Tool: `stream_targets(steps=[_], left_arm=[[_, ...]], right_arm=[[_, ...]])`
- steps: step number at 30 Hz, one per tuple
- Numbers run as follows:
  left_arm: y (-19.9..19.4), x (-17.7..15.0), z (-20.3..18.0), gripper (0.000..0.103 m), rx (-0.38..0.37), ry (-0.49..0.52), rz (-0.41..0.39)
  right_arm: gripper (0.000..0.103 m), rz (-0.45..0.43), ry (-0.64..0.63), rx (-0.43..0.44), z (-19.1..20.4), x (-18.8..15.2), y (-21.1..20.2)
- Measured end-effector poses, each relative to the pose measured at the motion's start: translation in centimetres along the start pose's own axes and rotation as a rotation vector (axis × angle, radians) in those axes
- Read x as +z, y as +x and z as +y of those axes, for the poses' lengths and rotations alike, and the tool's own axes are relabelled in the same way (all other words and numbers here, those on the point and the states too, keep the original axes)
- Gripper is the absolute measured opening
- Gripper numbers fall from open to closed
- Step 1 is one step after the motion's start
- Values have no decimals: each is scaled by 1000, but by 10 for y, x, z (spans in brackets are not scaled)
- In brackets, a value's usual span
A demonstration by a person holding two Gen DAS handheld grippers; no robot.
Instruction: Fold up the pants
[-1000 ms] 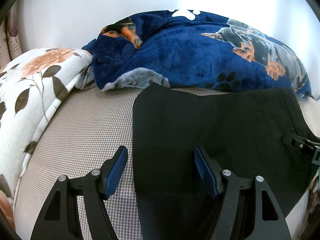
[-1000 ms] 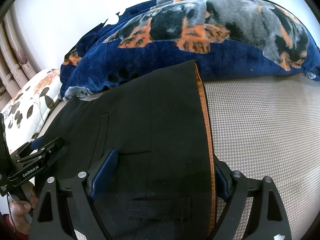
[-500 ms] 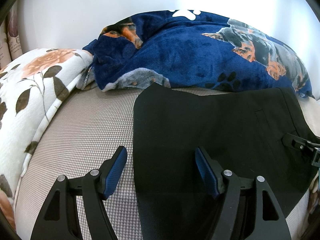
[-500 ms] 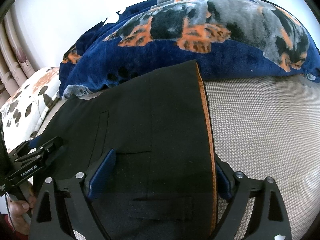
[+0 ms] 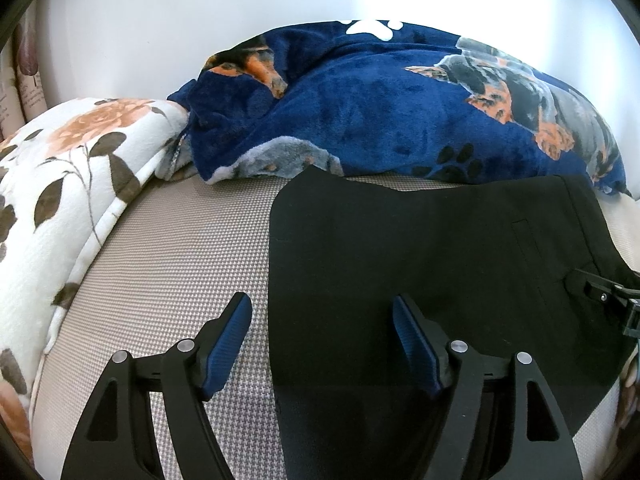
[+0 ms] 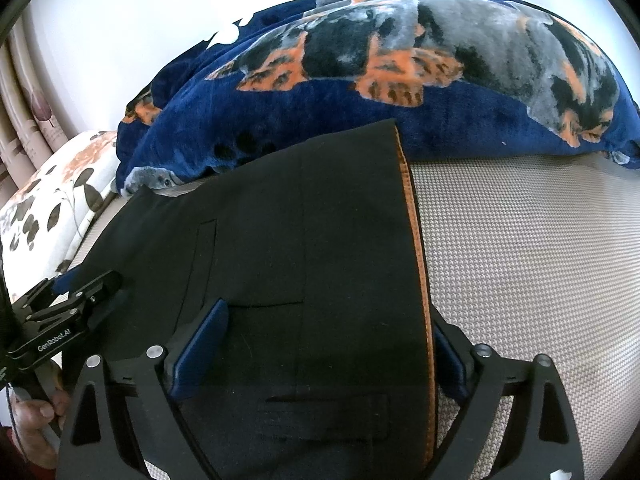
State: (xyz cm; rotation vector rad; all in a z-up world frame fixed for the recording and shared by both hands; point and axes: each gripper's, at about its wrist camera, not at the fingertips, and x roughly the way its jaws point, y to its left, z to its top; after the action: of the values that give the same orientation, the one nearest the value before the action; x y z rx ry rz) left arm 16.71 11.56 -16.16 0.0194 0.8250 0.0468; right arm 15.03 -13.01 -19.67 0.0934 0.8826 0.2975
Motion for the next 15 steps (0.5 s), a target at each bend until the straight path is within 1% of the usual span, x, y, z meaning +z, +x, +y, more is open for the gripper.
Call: stream_targets(steps=[6, 10, 13, 15], left_arm=[[-3, 0, 3, 77, 28, 12, -9], [-4, 1, 6, 78, 48, 24, -17], [-11, 1, 8, 78, 66, 29, -53], [-19, 1, 14, 78, 67, 21, -71]], right_arm=[[93, 0, -2, -10, 1, 0, 1], [93, -19, -5, -31, 2, -1, -3], [93, -68, 25, -65, -1, -2, -17], [93, -118, 53, -64, -4, -5, -34]])
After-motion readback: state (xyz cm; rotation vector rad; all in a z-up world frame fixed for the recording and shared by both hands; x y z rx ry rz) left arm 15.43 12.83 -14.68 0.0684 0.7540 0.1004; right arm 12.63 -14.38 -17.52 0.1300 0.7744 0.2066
